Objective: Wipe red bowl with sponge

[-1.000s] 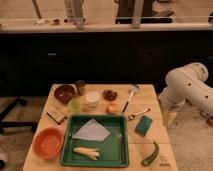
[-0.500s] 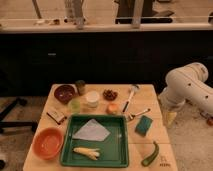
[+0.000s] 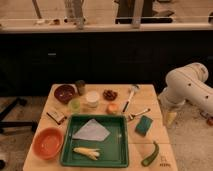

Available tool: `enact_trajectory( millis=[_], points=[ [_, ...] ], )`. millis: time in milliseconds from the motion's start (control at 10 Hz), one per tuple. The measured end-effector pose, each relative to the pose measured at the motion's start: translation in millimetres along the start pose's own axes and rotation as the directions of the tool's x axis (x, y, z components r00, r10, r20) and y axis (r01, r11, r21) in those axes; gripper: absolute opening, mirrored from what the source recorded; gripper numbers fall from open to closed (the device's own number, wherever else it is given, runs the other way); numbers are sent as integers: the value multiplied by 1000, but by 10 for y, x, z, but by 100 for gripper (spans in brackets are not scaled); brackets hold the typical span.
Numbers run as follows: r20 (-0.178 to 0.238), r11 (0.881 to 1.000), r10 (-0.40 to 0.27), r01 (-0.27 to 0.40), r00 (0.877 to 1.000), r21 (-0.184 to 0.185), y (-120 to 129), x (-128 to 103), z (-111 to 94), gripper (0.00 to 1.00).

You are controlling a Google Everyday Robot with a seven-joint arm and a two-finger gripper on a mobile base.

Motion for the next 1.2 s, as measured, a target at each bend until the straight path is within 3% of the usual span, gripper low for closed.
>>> enact_trajectory(
  millis=[200, 300, 400, 600, 900, 1000, 1200],
  points=[
    [54, 995, -97, 98, 994, -10, 33, 14, 33, 80],
    [79, 982, -186, 189, 979, -21, 41, 9, 91, 80],
    [101, 958, -280, 285, 955, -41, 53, -3, 179, 80],
    [113, 913, -390, 400, 914, -79, 60, -29, 383, 80],
    [70, 873, -478, 482, 876, -71, 47, -23, 664, 80],
    [59, 865, -493, 497, 868, -67, 46, -22, 708, 80],
    [59, 863, -498, 501, 865, -65, 34, -44, 713, 80]
  ],
)
